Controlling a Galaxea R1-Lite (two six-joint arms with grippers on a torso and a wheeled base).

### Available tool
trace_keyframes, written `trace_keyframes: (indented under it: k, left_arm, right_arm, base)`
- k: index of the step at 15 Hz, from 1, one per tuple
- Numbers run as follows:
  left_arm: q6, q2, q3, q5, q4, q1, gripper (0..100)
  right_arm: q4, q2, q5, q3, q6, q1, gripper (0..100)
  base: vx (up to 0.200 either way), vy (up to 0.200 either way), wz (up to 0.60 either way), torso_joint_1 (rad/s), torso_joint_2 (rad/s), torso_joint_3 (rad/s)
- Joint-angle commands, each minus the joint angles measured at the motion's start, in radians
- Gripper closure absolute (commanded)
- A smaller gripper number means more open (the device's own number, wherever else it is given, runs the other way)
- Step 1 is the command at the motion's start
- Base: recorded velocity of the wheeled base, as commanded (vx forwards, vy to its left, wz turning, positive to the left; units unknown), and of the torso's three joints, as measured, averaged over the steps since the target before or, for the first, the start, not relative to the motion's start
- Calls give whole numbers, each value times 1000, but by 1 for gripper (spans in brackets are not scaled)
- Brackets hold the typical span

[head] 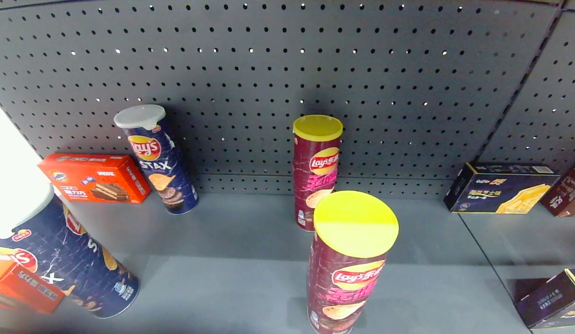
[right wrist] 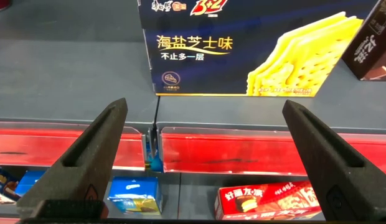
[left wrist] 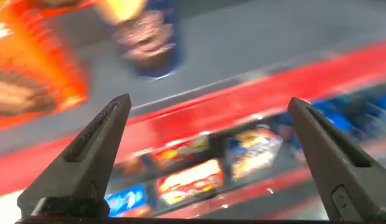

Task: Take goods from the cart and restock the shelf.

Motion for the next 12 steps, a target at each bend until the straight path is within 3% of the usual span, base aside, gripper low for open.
trace_keyframes:
  k: [1,2,3,4,8,12]
  left_arm:
    - [-12,-4,24,3,-9,64,0]
    - [-15,-36,24,2,-11,142,0]
    - [-27,-62,24,8,-9,149,0]
    - [-50,-90,24,15,-8,125,0]
    - [-78,-99,24,38,-8,126,0]
    - [-75,-99,24,37,-8,125,0]
  right_arm:
    - [0,0,0,0,0,0,0]
    - [0,0,0,0,0,0,0]
    - [0,0,0,0,0,0,0]
    - [0,0,0,0,0,0,0]
    - [0,0,0,0,0,0,0]
    - [0,0,0,0,0,0,0]
  base:
    - [0,0,0,0,0,0]
    - [0,0,0,0,0,0]
    - [0,0,0,0,0,0]
    - [0,0,0,0,0,0]
    - [0,0,0,0,0,0]
    - [0,0,0,0,0,0]
